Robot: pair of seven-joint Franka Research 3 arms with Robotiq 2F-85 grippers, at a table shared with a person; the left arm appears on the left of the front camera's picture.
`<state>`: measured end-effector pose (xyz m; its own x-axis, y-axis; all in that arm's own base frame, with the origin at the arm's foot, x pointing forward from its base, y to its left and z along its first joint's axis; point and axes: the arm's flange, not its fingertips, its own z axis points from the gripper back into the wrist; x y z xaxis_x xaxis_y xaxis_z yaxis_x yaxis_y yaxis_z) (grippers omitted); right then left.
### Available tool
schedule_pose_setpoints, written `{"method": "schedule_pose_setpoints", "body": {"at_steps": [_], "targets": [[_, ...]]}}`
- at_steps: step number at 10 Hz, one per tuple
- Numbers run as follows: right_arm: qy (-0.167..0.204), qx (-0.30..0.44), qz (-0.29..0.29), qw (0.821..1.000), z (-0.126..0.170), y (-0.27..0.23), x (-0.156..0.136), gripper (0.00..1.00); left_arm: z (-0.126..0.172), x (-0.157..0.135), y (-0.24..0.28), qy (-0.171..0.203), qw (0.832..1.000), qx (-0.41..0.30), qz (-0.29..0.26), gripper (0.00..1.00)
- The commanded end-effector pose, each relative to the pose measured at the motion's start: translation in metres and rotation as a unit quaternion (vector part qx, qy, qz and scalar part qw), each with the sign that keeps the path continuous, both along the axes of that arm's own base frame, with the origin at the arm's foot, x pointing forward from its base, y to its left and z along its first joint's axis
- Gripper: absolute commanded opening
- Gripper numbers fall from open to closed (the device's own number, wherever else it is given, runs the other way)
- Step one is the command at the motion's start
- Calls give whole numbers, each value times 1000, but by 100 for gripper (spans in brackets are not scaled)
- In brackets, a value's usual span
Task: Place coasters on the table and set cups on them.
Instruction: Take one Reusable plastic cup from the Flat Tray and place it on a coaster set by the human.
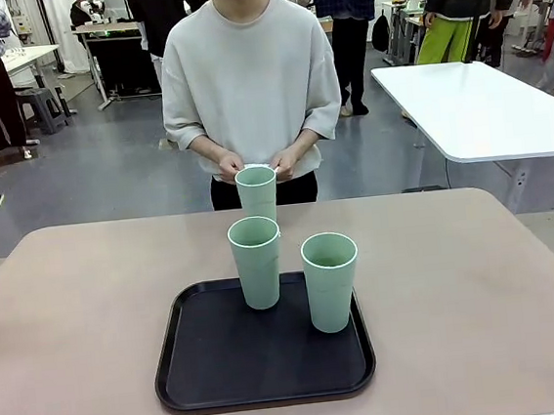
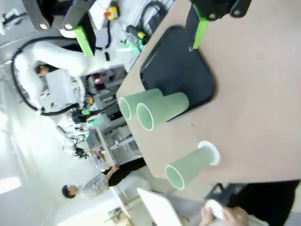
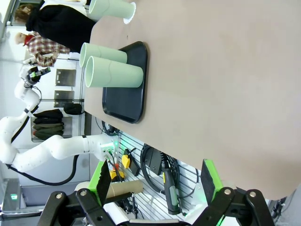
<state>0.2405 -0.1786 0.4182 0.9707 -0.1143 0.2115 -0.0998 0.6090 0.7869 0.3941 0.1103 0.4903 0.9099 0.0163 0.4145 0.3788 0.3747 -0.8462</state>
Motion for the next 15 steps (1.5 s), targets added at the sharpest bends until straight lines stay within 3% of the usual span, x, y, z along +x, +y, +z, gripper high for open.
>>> {"method": "schedule_pose_setpoints", "body": {"at_steps": [1, 5, 6, 10, 13, 14, 15], "targets": [[-8, 9, 1, 1000, -1, 0, 2, 100, -17, 9, 25, 0, 999, -49, 7, 100], [-8, 9, 1, 1000, -1, 0, 2, 100, -43, -15, 94, 38, 996, -74, 19, 100], [-8, 9, 1, 1000, -1, 0, 2, 100, -46, -19, 101, 58, 996, -72, 6, 100], [-8, 9, 1, 1000, -1, 0, 2, 100, -55, -28, 107, 85, 994, -64, -38, 100], [-8, 9, 1, 1000, -1, 0, 2, 100, -55, -29, 97, 64, 993, -63, -73, 100], [-8, 9, 1, 1000, -1, 0, 2, 100, -51, -36, 78, 33, 992, -50, -108, 100], [-8, 9, 1, 1000, -1, 0, 2, 100, -57, -29, 95, 82, 993, -69, -48, 100]]}}
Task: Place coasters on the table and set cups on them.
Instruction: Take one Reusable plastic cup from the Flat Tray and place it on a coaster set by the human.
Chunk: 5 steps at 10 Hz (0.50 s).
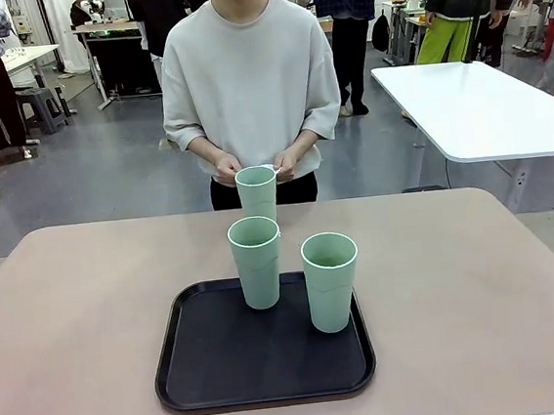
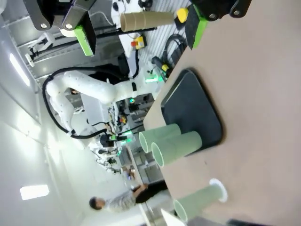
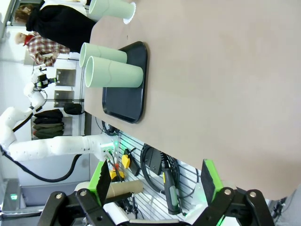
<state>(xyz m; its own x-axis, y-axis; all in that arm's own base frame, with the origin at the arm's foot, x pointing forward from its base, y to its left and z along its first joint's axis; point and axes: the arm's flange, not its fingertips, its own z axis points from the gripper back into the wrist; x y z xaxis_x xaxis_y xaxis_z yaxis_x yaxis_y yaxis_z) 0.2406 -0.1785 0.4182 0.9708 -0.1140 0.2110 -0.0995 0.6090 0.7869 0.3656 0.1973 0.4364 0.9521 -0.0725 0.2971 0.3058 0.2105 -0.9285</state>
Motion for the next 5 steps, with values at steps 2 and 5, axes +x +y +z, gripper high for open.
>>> {"method": "schedule_pose_setpoints", "body": {"at_steps": [2, 5], "targets": [[-8, 9, 0, 1000, 0, 0, 2, 100, -3, 0, 8, 19, 1000, -2, 23, 100], [-8, 9, 0, 1000, 0, 0, 2, 100, -3, 0, 8, 19, 1000, -2, 23, 100]]}}
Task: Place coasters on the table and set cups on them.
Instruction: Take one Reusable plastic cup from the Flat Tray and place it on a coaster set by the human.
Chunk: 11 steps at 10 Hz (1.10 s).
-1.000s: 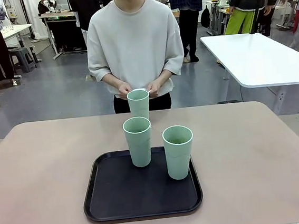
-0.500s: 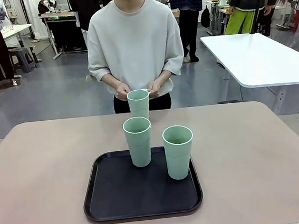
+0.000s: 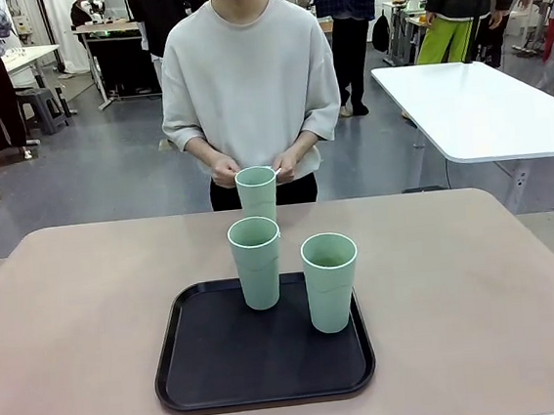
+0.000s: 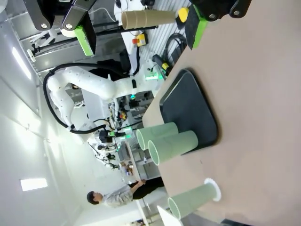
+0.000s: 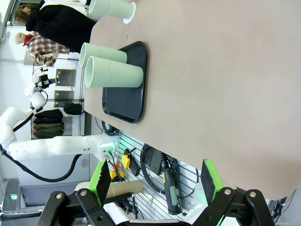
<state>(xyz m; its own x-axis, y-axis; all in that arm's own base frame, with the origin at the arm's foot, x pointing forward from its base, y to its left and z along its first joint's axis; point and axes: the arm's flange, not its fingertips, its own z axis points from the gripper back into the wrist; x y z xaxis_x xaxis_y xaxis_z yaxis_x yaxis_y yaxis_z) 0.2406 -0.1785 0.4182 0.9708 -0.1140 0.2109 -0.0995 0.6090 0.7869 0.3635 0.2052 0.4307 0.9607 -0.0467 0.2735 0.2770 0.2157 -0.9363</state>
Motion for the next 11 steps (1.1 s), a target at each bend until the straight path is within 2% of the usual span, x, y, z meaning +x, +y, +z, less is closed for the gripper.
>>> {"method": "schedule_pose_setpoints", "body": {"at_steps": [1, 11], "targets": [[-8, 9, 0, 1000, 0, 0, 2, 100, 3, 2, 1, 7, 1000, -1, 10, 100], [-8, 9, 0, 1000, 0, 0, 2, 100, 3, 2, 1, 7, 1000, -1, 10, 100]]}}
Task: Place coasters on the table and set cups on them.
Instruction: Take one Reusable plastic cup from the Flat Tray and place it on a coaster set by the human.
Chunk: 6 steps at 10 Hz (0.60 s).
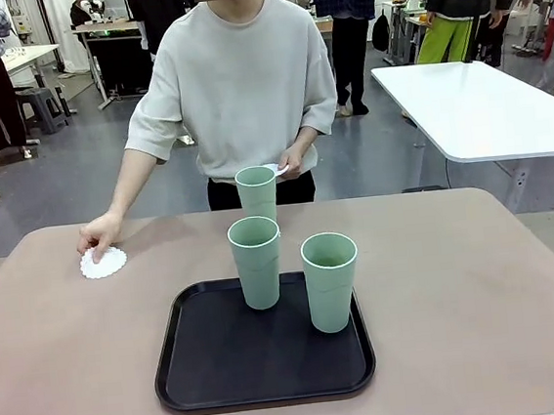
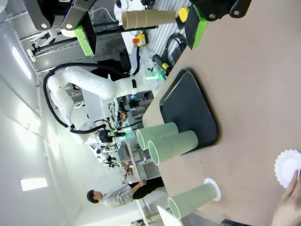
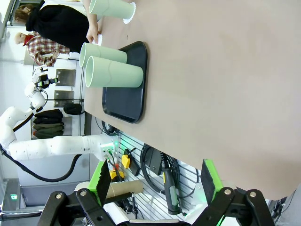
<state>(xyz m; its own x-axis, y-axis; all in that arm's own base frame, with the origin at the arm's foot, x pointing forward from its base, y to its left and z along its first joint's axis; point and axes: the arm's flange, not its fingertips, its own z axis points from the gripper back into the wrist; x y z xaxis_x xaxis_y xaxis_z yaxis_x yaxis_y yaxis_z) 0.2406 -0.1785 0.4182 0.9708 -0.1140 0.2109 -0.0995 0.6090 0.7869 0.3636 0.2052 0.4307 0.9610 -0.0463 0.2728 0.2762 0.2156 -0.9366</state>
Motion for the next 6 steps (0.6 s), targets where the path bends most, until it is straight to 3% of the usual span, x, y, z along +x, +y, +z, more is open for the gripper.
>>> {"method": "schedule_pose_setpoints", "body": {"at_steps": [1, 6], "targets": [[-8, 9, 0, 1000, 0, 0, 2, 100, 3, 2, 1, 7, 1000, 0, 10, 100], [-8, 9, 0, 1000, 0, 0, 2, 100, 3, 2, 1, 7, 1000, 0, 10, 100]]}}
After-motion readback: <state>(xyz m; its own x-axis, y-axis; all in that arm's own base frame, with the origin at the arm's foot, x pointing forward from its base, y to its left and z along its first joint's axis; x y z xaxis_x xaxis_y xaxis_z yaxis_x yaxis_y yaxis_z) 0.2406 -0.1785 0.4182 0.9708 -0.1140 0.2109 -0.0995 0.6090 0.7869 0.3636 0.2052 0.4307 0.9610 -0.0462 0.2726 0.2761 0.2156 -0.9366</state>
